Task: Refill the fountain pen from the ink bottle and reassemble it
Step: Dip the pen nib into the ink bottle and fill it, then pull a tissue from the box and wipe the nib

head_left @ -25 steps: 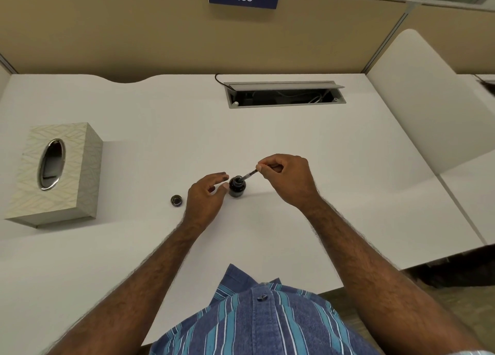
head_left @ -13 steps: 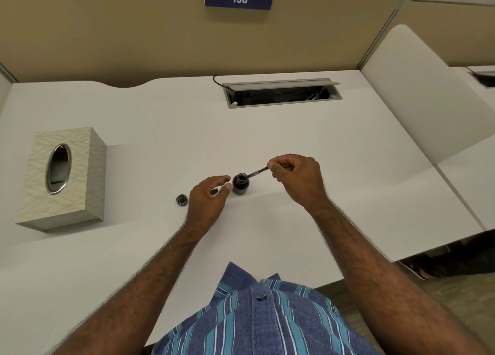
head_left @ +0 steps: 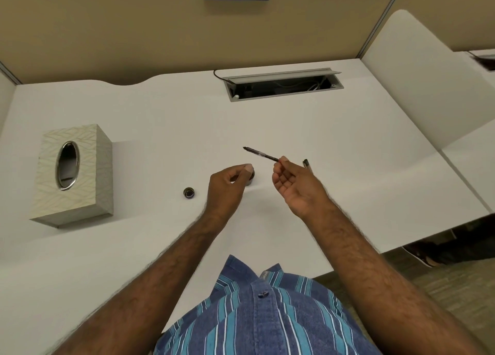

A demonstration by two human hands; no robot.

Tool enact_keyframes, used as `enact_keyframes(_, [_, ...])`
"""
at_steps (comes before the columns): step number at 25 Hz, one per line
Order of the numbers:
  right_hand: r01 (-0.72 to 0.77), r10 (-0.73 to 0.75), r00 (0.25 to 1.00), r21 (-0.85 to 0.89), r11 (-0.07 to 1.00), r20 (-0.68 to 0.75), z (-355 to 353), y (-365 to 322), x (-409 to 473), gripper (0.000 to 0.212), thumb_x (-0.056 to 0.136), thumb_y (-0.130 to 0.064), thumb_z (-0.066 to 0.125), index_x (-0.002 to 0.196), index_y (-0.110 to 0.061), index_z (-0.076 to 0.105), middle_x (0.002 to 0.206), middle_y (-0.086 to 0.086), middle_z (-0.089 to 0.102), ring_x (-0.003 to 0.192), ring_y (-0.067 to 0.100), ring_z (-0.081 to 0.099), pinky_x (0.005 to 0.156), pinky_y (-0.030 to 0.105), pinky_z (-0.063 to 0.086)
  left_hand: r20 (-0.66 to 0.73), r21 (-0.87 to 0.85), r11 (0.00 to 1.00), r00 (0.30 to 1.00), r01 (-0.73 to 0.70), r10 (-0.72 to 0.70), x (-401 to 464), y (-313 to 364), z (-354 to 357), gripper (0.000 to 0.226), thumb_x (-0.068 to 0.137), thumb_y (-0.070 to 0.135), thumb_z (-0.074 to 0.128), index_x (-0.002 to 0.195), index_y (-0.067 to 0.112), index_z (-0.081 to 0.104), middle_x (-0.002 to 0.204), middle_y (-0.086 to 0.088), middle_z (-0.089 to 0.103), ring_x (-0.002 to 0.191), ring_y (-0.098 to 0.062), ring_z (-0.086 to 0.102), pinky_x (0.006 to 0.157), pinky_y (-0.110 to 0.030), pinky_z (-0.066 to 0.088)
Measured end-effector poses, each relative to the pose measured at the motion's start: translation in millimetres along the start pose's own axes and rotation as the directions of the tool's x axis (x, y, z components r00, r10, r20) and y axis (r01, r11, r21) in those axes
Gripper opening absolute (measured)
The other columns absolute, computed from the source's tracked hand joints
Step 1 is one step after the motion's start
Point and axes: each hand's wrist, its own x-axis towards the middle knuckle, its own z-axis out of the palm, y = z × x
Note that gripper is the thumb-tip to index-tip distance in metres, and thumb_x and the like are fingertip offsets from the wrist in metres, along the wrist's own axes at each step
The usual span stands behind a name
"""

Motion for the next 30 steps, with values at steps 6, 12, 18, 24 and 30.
enact_keyframes(6, [-0.172, 0.167, 0.983, 0.058, 0.983, 0.072, 12, 12, -6, 0.004, 0.099, -0.007, 0.072, 0.098, -0.003, 0.074, 0.077, 0.007, 0.076, 0.068, 0.012, 0.075, 0.067, 0.025, 0.065, -0.095, -0.148, 0.988, 0.993, 0.054, -0.068, 3, 20, 0, 0.01, 0.095, 0.037, 0.077, 0.098, 0.031, 0.084, 0.097, 0.008, 0.084, 0.104, -0.016, 0.077, 0.101, -0.048, 0.06])
enact_keyframes(12, [-0.207, 0.22, 0.963, -0.099, 0.973, 0.153, 12, 11, -8, 0.008, 0.1, -0.01, 0.071, 0.097, -0.004, 0.076, 0.082, 0.008, 0.076, 0.071, 0.013, 0.075, 0.072, 0.025, 0.066, -0.162, -0.167, 0.985, 0.984, 0.052, -0.08, 1, 29, 1, 0.015, 0.093, 0.04, 0.078, 0.095, 0.028, 0.085, 0.097, 0.0, 0.083, 0.106, -0.028, 0.075, 0.102, -0.054, 0.058])
enact_keyframes(18, [0.167, 0.031, 0.942, -0.547, 0.82, 0.335, -2, -5, -4, 0.022, 0.1, -0.021, 0.073, 0.117, -0.009, 0.079, 0.109, 0.008, 0.083, 0.1, 0.019, 0.076, 0.091, 0.034, 0.061, -0.188, -0.135, 0.989, 0.978, 0.067, -0.092, -7, 38, 2, 0.017, 0.095, 0.031, 0.076, 0.101, 0.018, 0.086, 0.101, 0.004, 0.084, 0.106, -0.011, 0.076, 0.108, -0.044, 0.055])
enact_keyframes(24, [0.439, -0.039, 0.852, -0.673, 0.595, 0.522, -3, -12, 4, 0.018, 0.097, -0.024, 0.078, 0.112, -0.015, 0.084, 0.107, -0.003, 0.084, 0.102, 0.013, 0.078, 0.083, 0.025, 0.059, -0.195, -0.123, 0.987, 0.973, 0.102, -0.125, -25, 42, 8, 0.016, 0.094, 0.033, 0.078, 0.1, 0.021, 0.086, 0.103, 0.007, 0.084, 0.112, -0.007, 0.074, 0.108, -0.033, 0.051])
enact_keyframes(30, [0.554, -0.029, 0.774, -0.654, 0.515, 0.633, -5, -4, 7, 0.017, 0.095, -0.019, 0.081, 0.11, -0.013, 0.085, 0.097, 0.002, 0.084, 0.086, 0.002, 0.075, 0.079, 0.014, 0.054, -0.183, -0.139, 0.979, 0.968, 0.147, -0.172, -44, 40, 2, 0.018, 0.093, 0.032, 0.078, 0.104, 0.02, 0.086, 0.107, 0.007, 0.084, 0.112, -0.002, 0.073, 0.101, -0.03, 0.048])
